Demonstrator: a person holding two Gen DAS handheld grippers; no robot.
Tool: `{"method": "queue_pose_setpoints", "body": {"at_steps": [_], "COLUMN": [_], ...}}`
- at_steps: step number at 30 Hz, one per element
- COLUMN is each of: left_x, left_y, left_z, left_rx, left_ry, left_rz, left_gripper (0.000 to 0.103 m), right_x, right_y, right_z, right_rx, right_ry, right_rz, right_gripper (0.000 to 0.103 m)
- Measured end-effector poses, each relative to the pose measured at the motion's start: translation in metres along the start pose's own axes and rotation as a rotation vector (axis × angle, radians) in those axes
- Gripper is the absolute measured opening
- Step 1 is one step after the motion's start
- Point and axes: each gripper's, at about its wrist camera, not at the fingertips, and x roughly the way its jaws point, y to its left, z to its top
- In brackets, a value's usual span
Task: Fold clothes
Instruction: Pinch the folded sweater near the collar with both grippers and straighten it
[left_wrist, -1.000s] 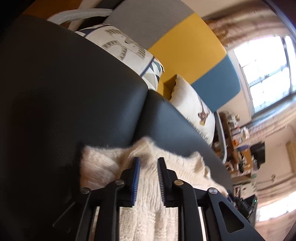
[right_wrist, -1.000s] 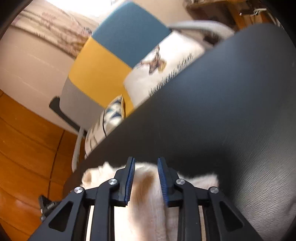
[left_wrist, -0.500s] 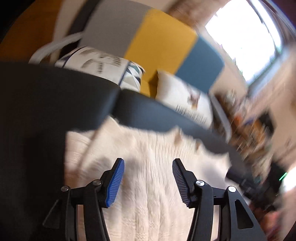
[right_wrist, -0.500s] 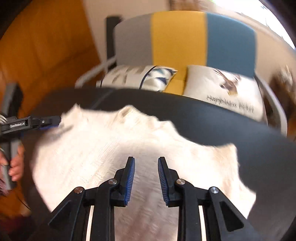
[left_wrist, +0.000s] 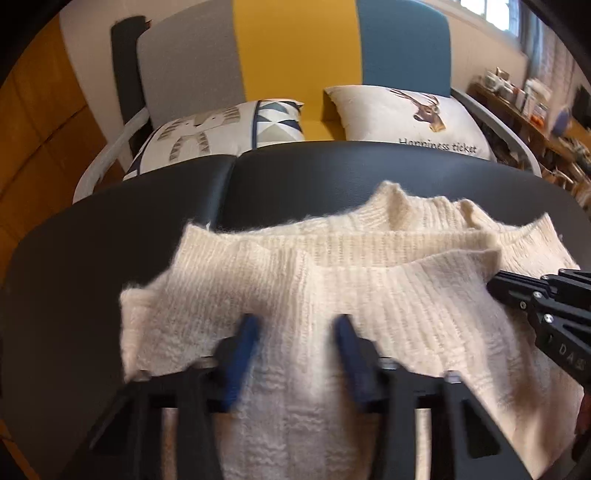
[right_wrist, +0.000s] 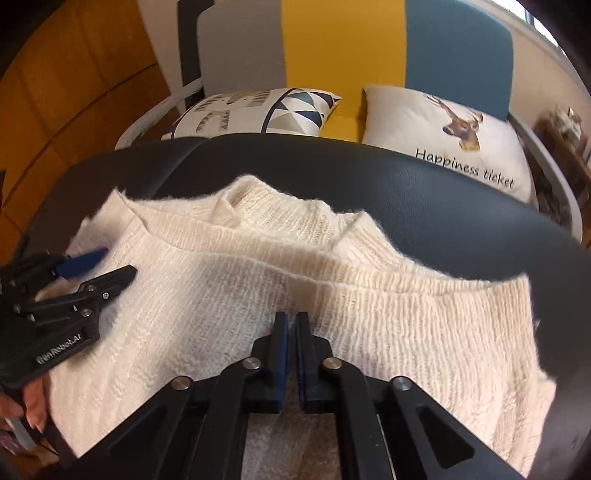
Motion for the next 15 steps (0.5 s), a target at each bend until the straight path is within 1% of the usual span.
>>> {"method": "queue_pose_setpoints", "body": {"at_steps": [1, 3, 6, 9, 11, 13, 14, 15], "left_x": [-0.001, -0.004, -0.008, -0.012, -0.004, 0.004, 0.007, 0.008], "left_y": [0.001, 0.002, 0.004, 0.006, 0.007, 0.006, 0.005, 0.004], "left_z": [0.003, 0.009, 0.019, 0.028, 0.029, 0.026, 0.025, 0.024], "left_rx": [-0.007, -0.022, -0.044, -0.067, -0.072, -0.072, -0.073, -0.07], "left_ry": [-0.002, -0.007, -0.014, -0.021, -0.014, -0.007, -0.009, -0.014], "left_rz": [-0.008, -0.025, -0.05, -0.075, -0.079, -0.079, -0.084, -0.083], "left_gripper": [0.014, 0.011, 0.01, 0.01, 0.01, 0.01, 0.01, 0.01], "right_x": [-0.003, -0.012, -0.026, -0.024, -0.025, -0.025, -0.025, -0.025], "right_y": [-0.002, -0.008, -0.016, -0.02, -0.018, -0.014, -0.013, -0.012], "right_z": [0.002, 0.008, 0.016, 0.022, 0.019, 0.016, 0.015, 0.013], "right_rx": [0.014, 0.046, 0.079, 0.096, 0.094, 0.081, 0.079, 0.077], "right_ry": [-0.011, -0.045, -0.102, -0.103, -0.109, -0.119, -0.109, -0.098], "right_rz": [0.008, 0.015, 0.018, 0.021, 0.047, 0.019, 0.0, -0.019], "right_gripper": [0.001, 0.0, 0.0, 0.0, 0.0, 0.0, 0.002, 0.014]}}
